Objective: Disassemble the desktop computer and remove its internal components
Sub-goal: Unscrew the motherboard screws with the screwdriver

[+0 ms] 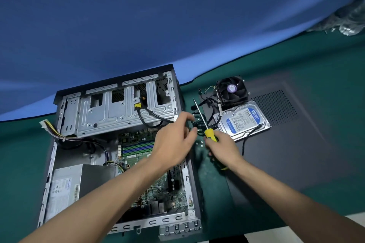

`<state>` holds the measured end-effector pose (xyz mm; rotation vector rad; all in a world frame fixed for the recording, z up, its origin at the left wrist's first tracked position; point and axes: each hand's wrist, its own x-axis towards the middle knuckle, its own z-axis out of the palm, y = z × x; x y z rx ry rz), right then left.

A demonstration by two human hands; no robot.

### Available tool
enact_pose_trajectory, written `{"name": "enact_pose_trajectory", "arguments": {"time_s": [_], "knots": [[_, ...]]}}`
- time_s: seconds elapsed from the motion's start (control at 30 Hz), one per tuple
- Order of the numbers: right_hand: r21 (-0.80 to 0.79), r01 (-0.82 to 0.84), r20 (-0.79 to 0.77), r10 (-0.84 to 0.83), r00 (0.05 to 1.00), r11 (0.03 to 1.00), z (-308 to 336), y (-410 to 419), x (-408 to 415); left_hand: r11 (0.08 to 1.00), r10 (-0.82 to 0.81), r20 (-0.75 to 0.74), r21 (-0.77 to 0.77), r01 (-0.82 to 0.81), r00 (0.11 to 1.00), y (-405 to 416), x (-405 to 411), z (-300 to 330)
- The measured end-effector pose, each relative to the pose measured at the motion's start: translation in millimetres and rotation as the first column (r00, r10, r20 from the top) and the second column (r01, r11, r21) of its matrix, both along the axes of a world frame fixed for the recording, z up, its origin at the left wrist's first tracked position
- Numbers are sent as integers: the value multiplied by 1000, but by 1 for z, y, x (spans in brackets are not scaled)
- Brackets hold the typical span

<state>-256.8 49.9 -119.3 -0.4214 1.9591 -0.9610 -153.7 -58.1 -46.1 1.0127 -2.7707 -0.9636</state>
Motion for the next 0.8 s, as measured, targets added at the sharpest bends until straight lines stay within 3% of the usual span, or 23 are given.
{"name": "enact_pose_trajectory", "arguments": {"time_s": [0.1, 0.23, 0.4, 0.53, 0.6, 0.7, 0.8], "knots": [[-103, -150, 25, 154, 988, 983, 43, 2, -10, 994, -51, -48, -97, 46, 998, 2, 10, 1], [-98, -369, -179, 349, 920, 924, 88, 0, -14, 964, -53, -79, -264, 30, 995, -16, 16, 6], [-98, -348, -217, 321, 922, 932, 117, -14, 1, 916, -86, -37, -395, 65, 996, -42, 43, 1], [-196, -159, -124, 137, 983, 968, 136, -26, 17, 952, -108, -3, -289, 102, 994, -46, 76, -9], [-160, -184, -270, 136, 953, 970, 139, -31, 31, 977, -142, 22, -158, 144, 990, -43, 87, -17], [41, -325, -572, 289, 768, 945, 138, -38, 54, 976, -214, 109, -18, 217, 971, -39, 97, -28], [174, -416, -658, 419, 625, 893, 137, -43, 74, 960, -275, 183, 111, 258, 944, -38, 107, -41]]}}
